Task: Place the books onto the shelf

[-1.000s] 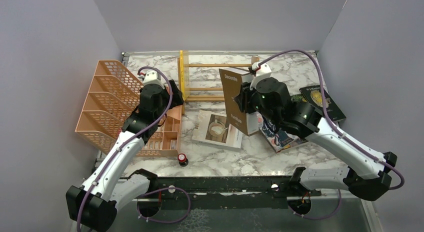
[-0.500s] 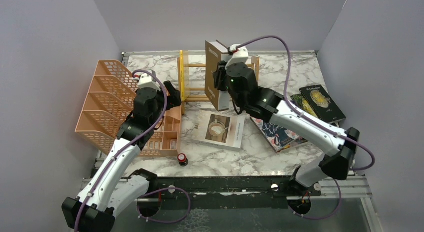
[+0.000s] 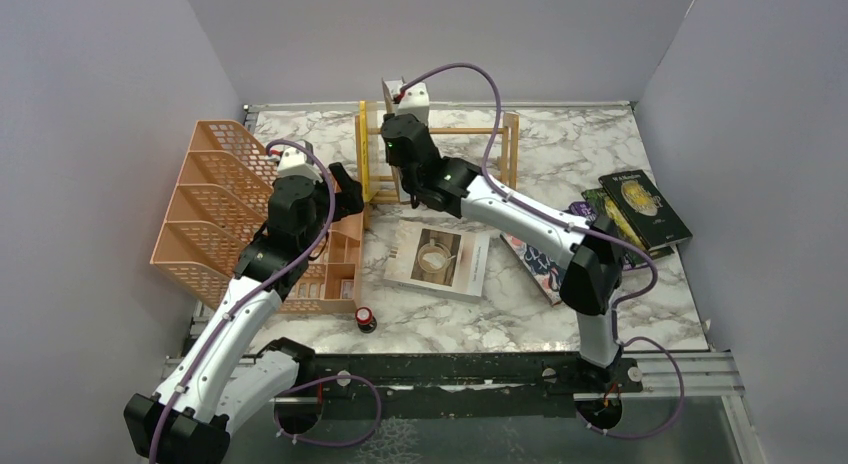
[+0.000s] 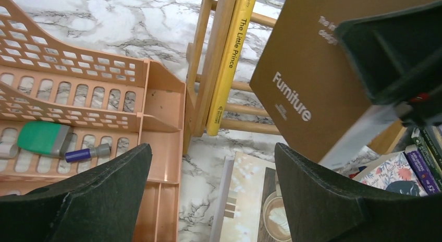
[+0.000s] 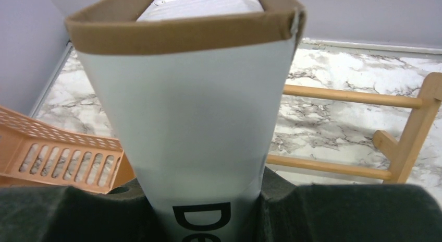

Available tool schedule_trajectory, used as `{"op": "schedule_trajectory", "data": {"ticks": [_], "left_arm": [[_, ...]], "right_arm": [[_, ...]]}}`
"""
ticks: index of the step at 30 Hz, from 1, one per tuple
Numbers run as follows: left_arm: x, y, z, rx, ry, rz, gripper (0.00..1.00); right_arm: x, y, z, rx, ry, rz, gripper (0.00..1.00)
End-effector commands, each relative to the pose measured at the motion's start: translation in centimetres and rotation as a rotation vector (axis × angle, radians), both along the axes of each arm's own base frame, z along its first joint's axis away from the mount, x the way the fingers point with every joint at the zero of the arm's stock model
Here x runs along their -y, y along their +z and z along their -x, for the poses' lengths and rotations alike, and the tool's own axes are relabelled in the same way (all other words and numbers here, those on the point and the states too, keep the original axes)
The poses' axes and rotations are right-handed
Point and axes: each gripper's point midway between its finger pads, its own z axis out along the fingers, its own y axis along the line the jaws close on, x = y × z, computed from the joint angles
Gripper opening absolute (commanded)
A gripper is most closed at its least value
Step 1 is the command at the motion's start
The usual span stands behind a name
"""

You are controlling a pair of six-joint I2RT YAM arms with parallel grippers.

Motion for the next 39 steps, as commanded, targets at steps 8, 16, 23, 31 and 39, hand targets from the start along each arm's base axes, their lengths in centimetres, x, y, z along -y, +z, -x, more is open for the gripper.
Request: {"op": "schedule_trajectory", "data": {"ticks": [8,16,23,31,39], "left_arm": [[0.2,-0.6,-0.2,-0.016,-0.002,-0.005,0.88],[0.0,-0.6,-0.2,-0.016,0.004,-0.006,0.88],[-0.8,0.0,0.1,0.003,0.038,-0.012,0.88],[-0.9,0.0,0.2,0.004,0.04,-0.011,0.88],[-0.8,0.0,0.1,0.003,0.036,-0.012,0.88]], "right_arm": [[-2.0,-2.3,-3.8,-0.022,-0.005,-0.015,0.38],[-3.0,-4.6,-4.4,-0.05,0.005,-0.01,0.49],[-3.8,-5.9,-4.0,-0.114,0.071,-0.084,0.68],[-3.0,-6.0,-2.9,-0.161,0.127,-0.11,0.64],[-4.5,-7.1,-2.7,-0.246,0.275,-0.132,0.52]]}}
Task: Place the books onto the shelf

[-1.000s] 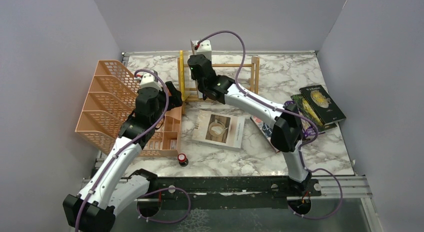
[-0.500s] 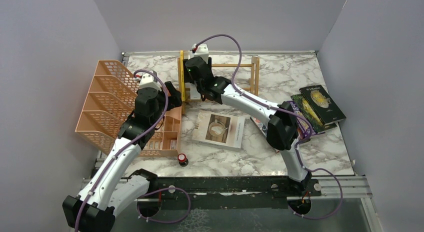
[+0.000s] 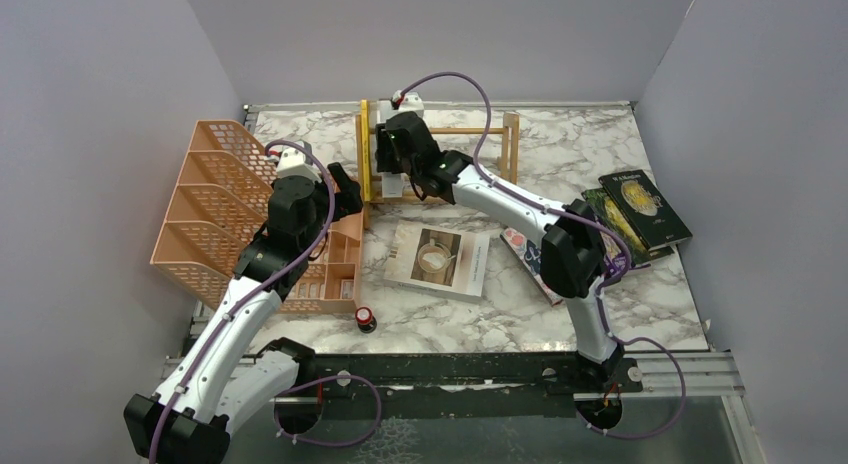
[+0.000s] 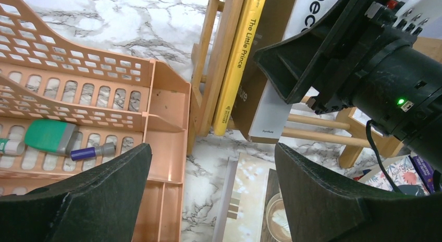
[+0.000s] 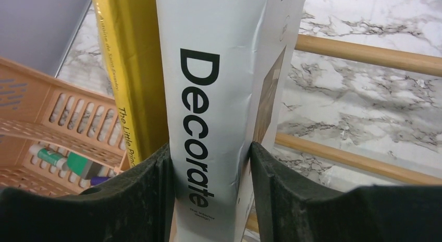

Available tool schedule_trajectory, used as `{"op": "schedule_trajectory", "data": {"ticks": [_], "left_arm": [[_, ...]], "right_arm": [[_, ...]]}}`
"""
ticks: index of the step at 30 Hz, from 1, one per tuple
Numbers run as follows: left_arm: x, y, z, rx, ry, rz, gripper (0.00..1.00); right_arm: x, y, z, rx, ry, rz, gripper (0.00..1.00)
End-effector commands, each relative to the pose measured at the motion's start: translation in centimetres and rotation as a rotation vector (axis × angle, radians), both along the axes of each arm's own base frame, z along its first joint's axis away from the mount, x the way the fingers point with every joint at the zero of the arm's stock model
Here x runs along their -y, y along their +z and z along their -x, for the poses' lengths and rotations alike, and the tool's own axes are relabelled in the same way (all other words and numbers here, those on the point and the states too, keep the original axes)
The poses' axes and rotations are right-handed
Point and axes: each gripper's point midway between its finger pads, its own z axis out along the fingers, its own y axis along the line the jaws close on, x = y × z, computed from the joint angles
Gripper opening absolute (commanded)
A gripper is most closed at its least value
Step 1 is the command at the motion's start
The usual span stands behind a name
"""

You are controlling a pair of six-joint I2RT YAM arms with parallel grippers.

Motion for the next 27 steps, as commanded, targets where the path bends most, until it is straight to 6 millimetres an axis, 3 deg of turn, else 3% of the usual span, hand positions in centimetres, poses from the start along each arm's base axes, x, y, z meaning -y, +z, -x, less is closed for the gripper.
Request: {"op": "schedule_trajectory", "data": {"ticks": [1,9,16,27], "left_arm": [[-0.4,0.1,0.1,0.005,0.017,-0.004,0.88],[-0.3,-0.1,0.1,-0.001,0.012,-0.007,0.88],[-0.3,0.0,0.1,0.0,0.011,-0.006,0.88],[-0.3,0.5,0.4,0.021,0.011,0.011,0.88]], "right_arm": [[-0.9,1.9,0.4,-0.022,0.08,-0.066,0.51],[-3.2,2.4,0.8,-0.018,0.183,-0.133,0.49],[-3.2,2.8,1.7,-0.037,0.21,-0.146,0.64],[-2.6,3.5,4.9,-0.094,0.283,-0.213,0.66]]}}
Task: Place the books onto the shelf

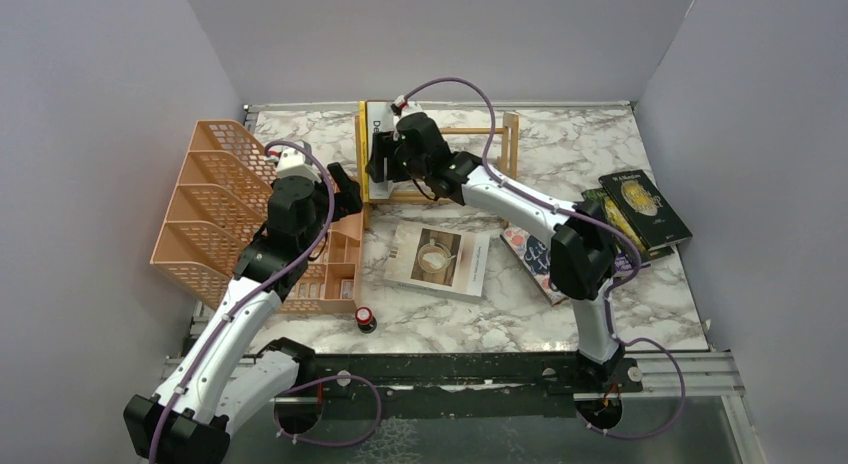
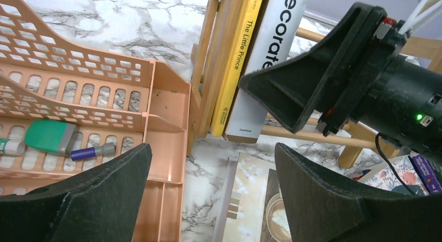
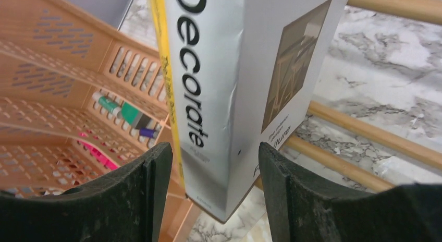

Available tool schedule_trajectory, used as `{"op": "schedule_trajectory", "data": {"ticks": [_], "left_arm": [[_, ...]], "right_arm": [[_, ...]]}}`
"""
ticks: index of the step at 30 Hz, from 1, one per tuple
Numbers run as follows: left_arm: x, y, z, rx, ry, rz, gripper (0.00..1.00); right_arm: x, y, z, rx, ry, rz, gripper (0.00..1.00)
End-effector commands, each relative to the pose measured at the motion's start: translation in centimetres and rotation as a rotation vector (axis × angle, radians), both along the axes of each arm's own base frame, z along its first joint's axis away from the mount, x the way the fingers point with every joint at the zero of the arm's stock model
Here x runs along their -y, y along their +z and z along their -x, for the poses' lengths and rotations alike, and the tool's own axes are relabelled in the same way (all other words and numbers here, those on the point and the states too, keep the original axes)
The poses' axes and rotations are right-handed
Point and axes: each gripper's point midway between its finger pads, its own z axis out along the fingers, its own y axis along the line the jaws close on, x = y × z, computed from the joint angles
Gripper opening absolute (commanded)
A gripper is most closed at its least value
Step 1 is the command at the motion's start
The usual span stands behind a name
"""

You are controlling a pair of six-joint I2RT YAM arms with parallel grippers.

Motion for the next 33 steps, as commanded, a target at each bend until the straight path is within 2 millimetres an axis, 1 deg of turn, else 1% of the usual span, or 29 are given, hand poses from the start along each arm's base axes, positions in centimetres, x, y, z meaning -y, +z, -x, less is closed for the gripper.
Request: {"op": "schedule_trajectory", "data": {"ticks": [1,4,7,8,9,10,13,15,18,19,21,22,24,27,29,30,33], "left_arm": [[-0.2,0.5,0.4,0.024,0.004,0.012,0.88],[0.1,0.7,0.4,0.033,-0.01,0.019,0.88],[0.3,0.9,0.4,0.043,-0.021,0.025,0.88],[0.3,1.0,0.5,0.047,-0.025,0.026,0.88],[0.3,1.0,0.5,0.047,-0.029,0.025,0.88],[0.4,1.1,0.6,0.05,-0.036,0.026,0.88],[1.2,1.0,0.8,0.044,-0.085,0.026,0.88],[2.3,0.6,1.4,0.026,-0.152,0.037,0.89],[3.7,-0.4,2.5,-0.014,-0.237,0.075,0.89],[4.5,-0.8,3.0,-0.034,-0.282,0.096,0.89],[5.7,-2.1,3.8,-0.082,-0.346,0.126,0.91],[6.3,-2.8,4.1,-0.109,-0.379,0.137,0.94],[7.3,-4.3,4.6,-0.168,-0.435,0.155,0.96],[7.6,-6.6,4.5,-0.246,-0.425,0.17,0.95],[7.5,-8.0,4.4,-0.283,-0.4,0.171,0.95],[7.4,-8.5,4.2,-0.295,-0.387,0.172,0.95],[7.6,-9.8,4.1,-0.325,-0.383,0.174,0.95]], "right_arm": [[-0.5,4.1,2.3,0.025,0.077,-0.105,0.66],[-0.2,5.0,3.2,0.031,0.106,-0.116,0.67],[1.1,5.5,4.1,0.029,0.093,-0.111,0.67],[1.7,5.7,4.6,0.03,0.089,-0.111,0.68],[2.4,6.7,5.2,0.039,0.09,-0.121,0.68],[3.4,6.8,5.5,0.045,0.065,-0.113,0.68],[6.3,6.1,7.3,0.026,0.027,-0.079,0.69],[8.7,4.8,8.9,-0.003,-0.006,-0.047,0.69],[12.2,2.1,11.5,-0.062,-0.046,-0.001,0.71],[13.2,1.4,12.4,-0.078,-0.057,0.005,0.71],[15.2,-0.5,14.2,-0.118,-0.082,0.017,0.71],[16.1,-1.2,14.9,-0.131,-0.093,0.019,0.71],[17.9,-2.7,16.1,-0.163,-0.133,0.029,0.72],[20.0,-4.5,17.2,-0.188,-0.189,0.046,0.72],[20.9,-5.8,17.7,-0.205,-0.207,0.065,0.73],[21.2,-6.3,17.8,-0.213,-0.224,0.074,0.73],[22.6,-8.9,18.0,-0.252,-0.294,0.131,0.73]]}}
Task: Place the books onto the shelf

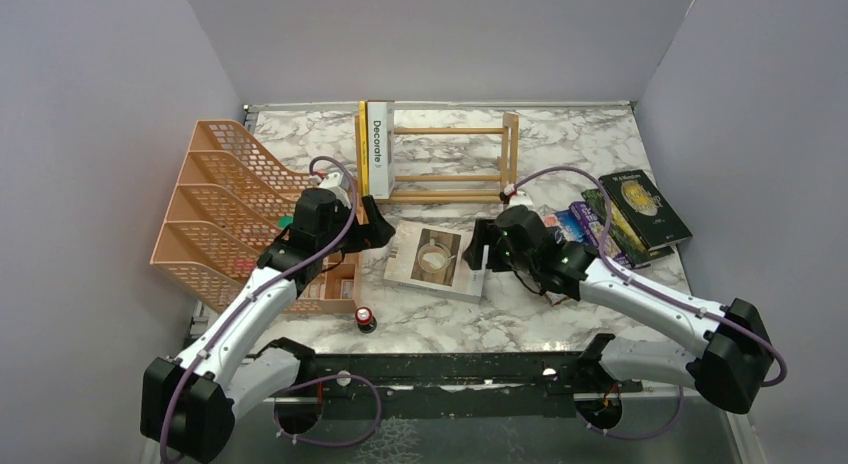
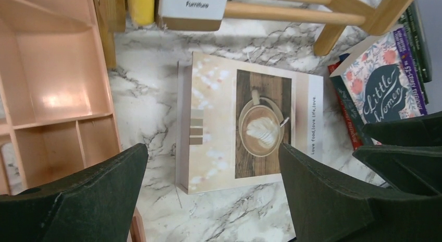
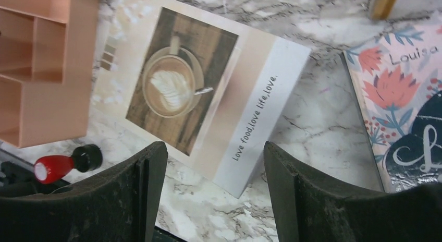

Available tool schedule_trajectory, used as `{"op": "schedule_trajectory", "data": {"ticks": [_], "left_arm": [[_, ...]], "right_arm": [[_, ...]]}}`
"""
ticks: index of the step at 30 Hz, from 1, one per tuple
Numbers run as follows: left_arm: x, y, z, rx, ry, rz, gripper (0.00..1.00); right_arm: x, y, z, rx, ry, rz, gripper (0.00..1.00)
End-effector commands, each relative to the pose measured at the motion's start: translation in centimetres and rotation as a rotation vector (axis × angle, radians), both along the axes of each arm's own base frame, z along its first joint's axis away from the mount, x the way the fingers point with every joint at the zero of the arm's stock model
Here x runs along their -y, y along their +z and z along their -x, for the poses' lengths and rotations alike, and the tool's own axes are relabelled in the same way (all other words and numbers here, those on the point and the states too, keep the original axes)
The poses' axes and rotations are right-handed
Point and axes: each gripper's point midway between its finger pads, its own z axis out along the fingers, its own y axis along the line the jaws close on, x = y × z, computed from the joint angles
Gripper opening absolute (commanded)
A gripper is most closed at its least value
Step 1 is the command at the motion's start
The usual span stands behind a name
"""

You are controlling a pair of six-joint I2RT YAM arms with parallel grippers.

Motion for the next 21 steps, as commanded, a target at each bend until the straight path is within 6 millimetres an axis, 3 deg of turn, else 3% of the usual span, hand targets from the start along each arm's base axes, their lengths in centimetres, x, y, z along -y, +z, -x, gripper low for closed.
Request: {"op": "schedule_trajectory", "data": {"ticks": [1,6,15,21], "left_arm": [[0.9,-1.2,0.2,-0.041,-0.024,0.035,0.95],[1.5,-3.2,0.2,-0.089,-0.043,0.033,0.95],[1.9,-5.2,-0.3,-0.136,-0.002,0.059,0.9],[2.6,-7.4,-0.3,-0.2,-0.012,0.05,0.87]], "right_arm": [[2.3,-3.0,0.0,-0.039,-0.13,0.075,0.73],[2.3,-5.8,-0.4,-0.07,-0.166,0.097,0.73],[-0.4,-7.1,-0.3,-0.129,-0.156,-0.027,0.68],[-0.5,-7.9,0.0,-0.158,-0.193,-0.074,0.63]]}}
